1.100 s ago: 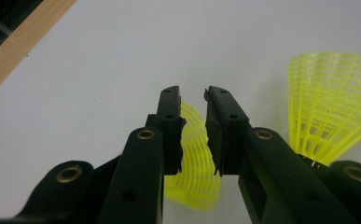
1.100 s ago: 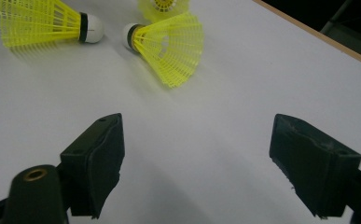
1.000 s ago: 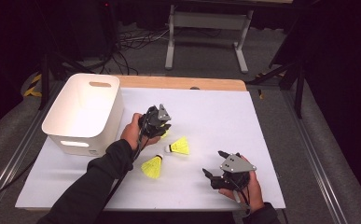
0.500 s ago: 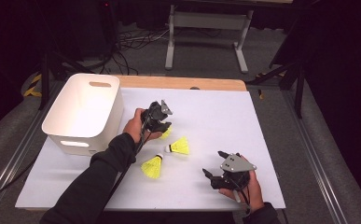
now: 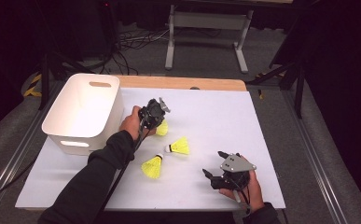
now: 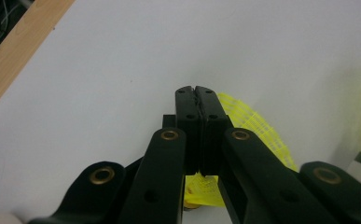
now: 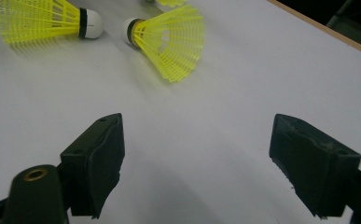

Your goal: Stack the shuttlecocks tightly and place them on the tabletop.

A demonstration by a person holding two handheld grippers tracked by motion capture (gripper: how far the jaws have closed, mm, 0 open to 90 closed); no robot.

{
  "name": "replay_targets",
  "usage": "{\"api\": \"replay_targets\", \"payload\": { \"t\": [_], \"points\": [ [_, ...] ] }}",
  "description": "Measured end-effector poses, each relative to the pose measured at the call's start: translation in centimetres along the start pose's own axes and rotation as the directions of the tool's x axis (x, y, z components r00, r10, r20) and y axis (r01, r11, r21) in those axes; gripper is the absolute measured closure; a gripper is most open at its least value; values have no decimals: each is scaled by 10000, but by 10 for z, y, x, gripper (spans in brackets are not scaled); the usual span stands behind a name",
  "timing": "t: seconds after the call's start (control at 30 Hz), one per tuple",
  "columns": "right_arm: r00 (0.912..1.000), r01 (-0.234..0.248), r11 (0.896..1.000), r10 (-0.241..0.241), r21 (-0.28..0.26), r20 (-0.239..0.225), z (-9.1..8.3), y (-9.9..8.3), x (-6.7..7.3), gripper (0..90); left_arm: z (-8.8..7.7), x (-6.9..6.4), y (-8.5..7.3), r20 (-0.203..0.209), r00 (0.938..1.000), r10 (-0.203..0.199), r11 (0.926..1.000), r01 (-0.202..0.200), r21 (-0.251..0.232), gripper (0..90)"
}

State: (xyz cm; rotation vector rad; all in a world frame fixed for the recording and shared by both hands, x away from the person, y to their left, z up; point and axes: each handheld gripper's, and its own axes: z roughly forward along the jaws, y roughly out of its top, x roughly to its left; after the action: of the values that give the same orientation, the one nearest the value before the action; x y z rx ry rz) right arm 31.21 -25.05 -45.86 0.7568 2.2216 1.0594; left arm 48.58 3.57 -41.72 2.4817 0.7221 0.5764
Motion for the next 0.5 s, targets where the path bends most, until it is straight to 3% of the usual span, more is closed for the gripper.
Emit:
{"api": "replay_targets", "payload": {
  "t": [0.07,0.17,0.23,0.4,0.5],
  "points": [
    [10000,-11,10000,11,24,-24,0,0,1,190,-4,2,-1,-32,10000,91,9992,-90,383,893],
    [10000,33,10000,-33,35,-46,1,1,2,190,-5,2,-3,-34,9993,363,9978,-360,564,892],
    [10000,51,9999,-50,87,-76,2,1,3,190,-3,1,-4,99,9994,334,9987,-338,384,888],
    [10000,31,9999,-30,106,-67,2,0,2,189,3,-9,-2,443,9967,684,9969,-700,353,880],
    [10000,21,9999,-21,115,-69,2,0,2,189,7,-13,1,328,9962,805,9959,-818,388,877]
  ]
}}
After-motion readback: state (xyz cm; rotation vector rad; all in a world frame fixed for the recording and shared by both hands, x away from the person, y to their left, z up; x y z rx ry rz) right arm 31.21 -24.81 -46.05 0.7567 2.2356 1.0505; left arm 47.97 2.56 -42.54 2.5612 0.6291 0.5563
